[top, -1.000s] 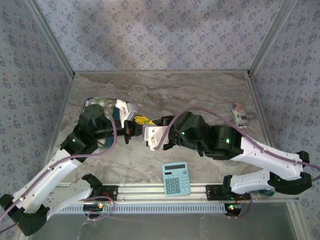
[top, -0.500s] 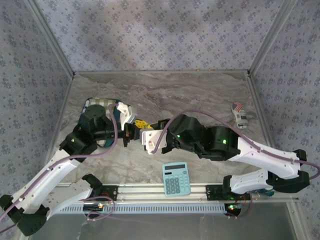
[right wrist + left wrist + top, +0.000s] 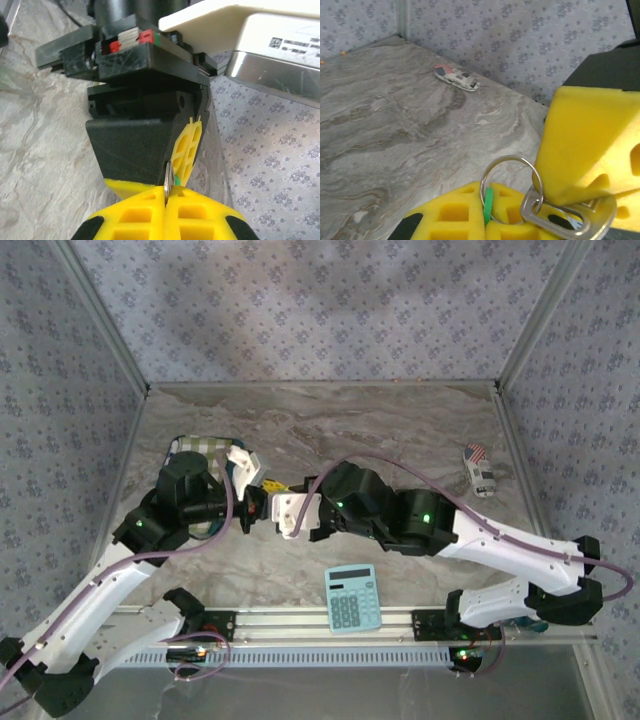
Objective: Remove the keys from the keyring
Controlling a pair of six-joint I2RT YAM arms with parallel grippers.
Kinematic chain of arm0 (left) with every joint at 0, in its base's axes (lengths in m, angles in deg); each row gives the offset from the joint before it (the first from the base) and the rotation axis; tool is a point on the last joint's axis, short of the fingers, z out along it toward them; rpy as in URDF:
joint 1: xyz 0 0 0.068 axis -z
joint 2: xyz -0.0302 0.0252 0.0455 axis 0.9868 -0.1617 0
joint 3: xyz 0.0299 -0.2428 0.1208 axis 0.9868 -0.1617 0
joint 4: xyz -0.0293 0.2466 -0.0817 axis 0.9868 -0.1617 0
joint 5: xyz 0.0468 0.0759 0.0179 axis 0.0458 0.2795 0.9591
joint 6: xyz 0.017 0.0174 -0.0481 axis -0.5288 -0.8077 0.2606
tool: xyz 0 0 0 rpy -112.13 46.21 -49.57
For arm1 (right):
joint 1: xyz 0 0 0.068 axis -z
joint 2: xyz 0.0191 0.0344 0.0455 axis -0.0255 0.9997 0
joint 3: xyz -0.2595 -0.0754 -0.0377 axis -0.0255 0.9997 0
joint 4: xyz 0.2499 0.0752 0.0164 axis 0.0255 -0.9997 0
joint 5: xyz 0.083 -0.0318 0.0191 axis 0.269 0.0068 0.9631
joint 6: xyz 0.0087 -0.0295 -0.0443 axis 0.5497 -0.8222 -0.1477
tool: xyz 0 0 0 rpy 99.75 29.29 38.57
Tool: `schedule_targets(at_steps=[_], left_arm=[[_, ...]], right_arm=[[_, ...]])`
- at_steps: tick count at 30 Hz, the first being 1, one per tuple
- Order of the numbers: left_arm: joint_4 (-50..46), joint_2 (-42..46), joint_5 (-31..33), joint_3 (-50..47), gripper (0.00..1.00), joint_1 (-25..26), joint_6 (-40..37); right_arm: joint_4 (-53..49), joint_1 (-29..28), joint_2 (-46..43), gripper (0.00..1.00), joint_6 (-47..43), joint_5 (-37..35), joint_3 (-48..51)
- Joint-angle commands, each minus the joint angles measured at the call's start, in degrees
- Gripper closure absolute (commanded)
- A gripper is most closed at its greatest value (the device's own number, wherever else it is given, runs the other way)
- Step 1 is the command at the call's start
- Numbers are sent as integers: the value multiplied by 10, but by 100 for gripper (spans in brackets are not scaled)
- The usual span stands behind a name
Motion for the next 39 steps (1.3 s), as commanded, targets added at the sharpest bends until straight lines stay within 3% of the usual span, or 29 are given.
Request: schedule_targets(at_steps=[1, 5, 14, 32, 39], left_arm=[[231, -15, 42, 21, 100, 3, 27], [243, -18, 38, 20, 100, 11, 35], [252, -12, 59, 17, 100, 16, 38], [257, -13, 35, 37, 100, 0, 72], [271, -16, 44, 31, 100, -3, 83]], right_arm=[[70, -39, 75, 100, 26, 269, 58], [154, -35, 79, 100, 46, 259, 90], [213, -36, 69, 100, 62, 249, 142], [-1, -98, 35, 100, -73, 143, 172], [1, -136, 56, 100, -97, 122, 163]])
